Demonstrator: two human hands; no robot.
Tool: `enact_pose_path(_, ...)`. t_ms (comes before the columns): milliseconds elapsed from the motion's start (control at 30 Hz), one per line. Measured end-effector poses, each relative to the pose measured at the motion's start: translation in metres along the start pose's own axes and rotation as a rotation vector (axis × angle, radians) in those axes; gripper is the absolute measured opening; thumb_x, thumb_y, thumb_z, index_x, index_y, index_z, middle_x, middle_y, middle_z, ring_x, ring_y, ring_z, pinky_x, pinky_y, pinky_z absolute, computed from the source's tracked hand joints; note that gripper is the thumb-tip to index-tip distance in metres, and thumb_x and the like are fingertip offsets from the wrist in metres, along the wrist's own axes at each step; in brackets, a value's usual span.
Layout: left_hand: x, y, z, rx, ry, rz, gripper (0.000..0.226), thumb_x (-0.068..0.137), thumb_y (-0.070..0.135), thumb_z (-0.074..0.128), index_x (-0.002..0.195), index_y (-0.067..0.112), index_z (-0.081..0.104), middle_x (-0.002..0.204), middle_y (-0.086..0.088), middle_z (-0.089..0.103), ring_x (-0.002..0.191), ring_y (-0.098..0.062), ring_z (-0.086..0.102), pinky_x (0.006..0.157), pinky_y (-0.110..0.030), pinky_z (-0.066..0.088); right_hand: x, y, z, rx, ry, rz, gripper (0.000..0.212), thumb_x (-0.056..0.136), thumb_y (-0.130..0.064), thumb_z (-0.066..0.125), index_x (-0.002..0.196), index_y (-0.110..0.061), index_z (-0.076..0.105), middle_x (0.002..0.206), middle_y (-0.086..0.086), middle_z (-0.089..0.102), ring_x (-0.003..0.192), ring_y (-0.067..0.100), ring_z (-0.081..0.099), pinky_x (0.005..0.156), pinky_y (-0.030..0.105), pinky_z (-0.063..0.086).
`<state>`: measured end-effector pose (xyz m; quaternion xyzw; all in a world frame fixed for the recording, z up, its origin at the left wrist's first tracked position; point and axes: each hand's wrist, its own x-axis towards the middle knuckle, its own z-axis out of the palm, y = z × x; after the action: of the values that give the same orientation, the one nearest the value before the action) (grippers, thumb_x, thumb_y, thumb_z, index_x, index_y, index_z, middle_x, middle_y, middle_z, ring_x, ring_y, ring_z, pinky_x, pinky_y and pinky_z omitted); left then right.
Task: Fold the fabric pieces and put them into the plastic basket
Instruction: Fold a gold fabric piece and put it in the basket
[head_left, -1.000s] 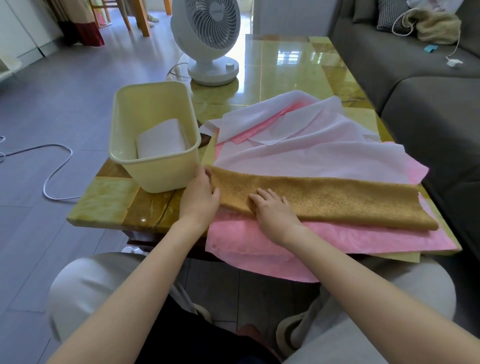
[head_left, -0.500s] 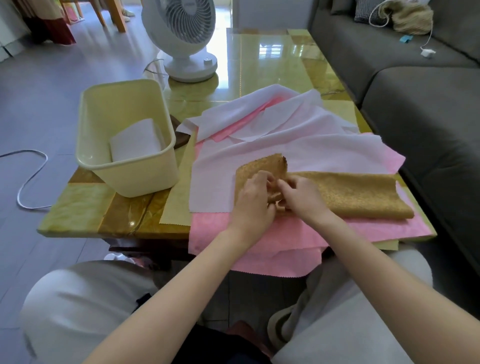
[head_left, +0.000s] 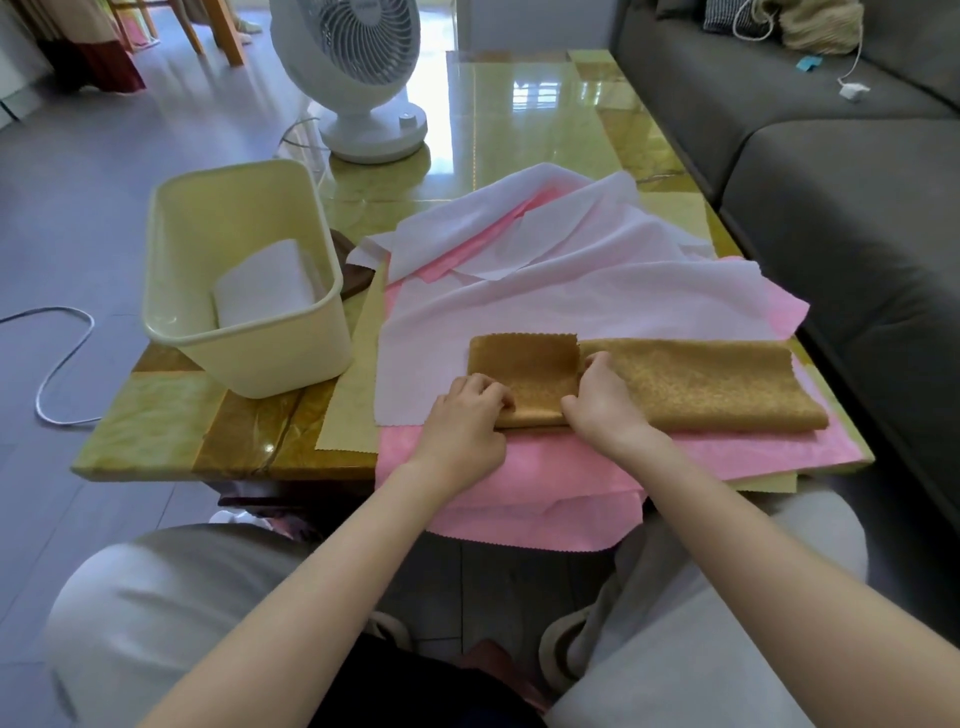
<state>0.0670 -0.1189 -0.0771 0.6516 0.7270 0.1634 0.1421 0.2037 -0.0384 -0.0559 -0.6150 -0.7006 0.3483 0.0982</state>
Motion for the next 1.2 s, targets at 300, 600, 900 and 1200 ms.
enact_pose_path(300,0.027,0.000,-0.014,-0.445,0.121,-0.361,0.022,0.091,0.012,0.051,0.111,0.008,0.045,0.095,-0.005,0.054,0.093,-0.025,0.055,0.071,-0.023,0.042,-0.017,0.012,0.019,-0.348,0.089,-0.409,0.045,0.099,-0.023,0.039,0.143,-0.011,0.035,0.152,0.009,0.030,0.141,0.022,0.024,0.114,0.035,0.022)
enact_pose_path(600,0.021,-0.010,-0.043,-0.214,0.271,-0.156,0.037,0.098,0.007,0.039,0.132,0.015,0.049,0.116,-0.011,0.046,0.090,-0.018,0.052,0.076,-0.010,0.033,-0.020,-0.015,0.029,-0.272,0.006,-0.458,0.049,0.101,-0.031,0.034,0.147,-0.017,0.026,0.155,0.010,0.022,0.143,0.026,0.019,0.117,0.037,0.019)
enact_pose_path(900,0.001,-0.068,-0.034,0.062,0.121,-0.429,0.045,0.098,0.009,0.037,0.142,0.019,0.038,0.125,-0.017,0.039,0.110,-0.035,0.050,0.097,-0.040,0.044,-0.021,-0.024,0.051,-0.445,-0.183,-0.479,0.052,0.101,-0.044,0.023,0.147,-0.021,0.027,0.158,0.001,0.015,0.147,0.021,0.006,0.120,0.045,0.006)
enact_pose_path(1200,0.029,-0.010,-0.023,0.126,0.167,-0.152,0.040,0.090,0.004,0.044,0.130,0.012,0.047,0.127,-0.011,0.044,0.116,-0.028,0.042,0.094,-0.035,0.036,0.021,0.030,-0.020,-0.513,-0.033,-0.256,0.050,0.099,-0.041,0.033,0.145,-0.019,0.033,0.156,0.001,0.021,0.145,0.021,0.015,0.117,0.046,0.015)
